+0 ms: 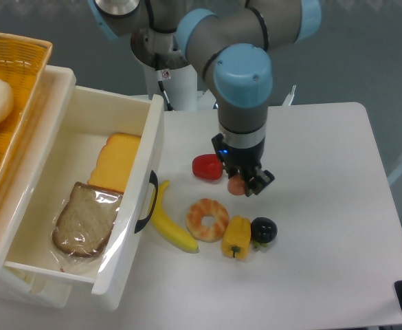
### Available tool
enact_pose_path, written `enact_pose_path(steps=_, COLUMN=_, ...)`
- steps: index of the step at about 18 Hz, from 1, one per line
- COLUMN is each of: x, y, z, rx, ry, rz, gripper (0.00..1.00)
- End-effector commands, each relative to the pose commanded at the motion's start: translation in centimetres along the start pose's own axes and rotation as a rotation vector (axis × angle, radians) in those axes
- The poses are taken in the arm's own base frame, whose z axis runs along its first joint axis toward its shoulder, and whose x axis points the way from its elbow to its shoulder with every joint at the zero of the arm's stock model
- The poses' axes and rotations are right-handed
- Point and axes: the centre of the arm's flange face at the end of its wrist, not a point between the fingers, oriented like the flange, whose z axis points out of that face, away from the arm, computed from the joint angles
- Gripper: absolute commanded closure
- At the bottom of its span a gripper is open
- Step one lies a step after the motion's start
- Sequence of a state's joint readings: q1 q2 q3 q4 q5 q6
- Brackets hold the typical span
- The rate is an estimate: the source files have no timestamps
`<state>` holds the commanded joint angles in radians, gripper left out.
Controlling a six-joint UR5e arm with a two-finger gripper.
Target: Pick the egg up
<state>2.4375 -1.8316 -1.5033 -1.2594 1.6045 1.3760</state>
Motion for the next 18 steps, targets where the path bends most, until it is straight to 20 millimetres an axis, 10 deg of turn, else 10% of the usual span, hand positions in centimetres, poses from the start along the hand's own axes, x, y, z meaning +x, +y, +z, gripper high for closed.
enact_pose_path(steps=18, x=1.1, y=-0.2, z=0.7, rx=0.004, ry=0.021, rz=-0.004, gripper=0.67)
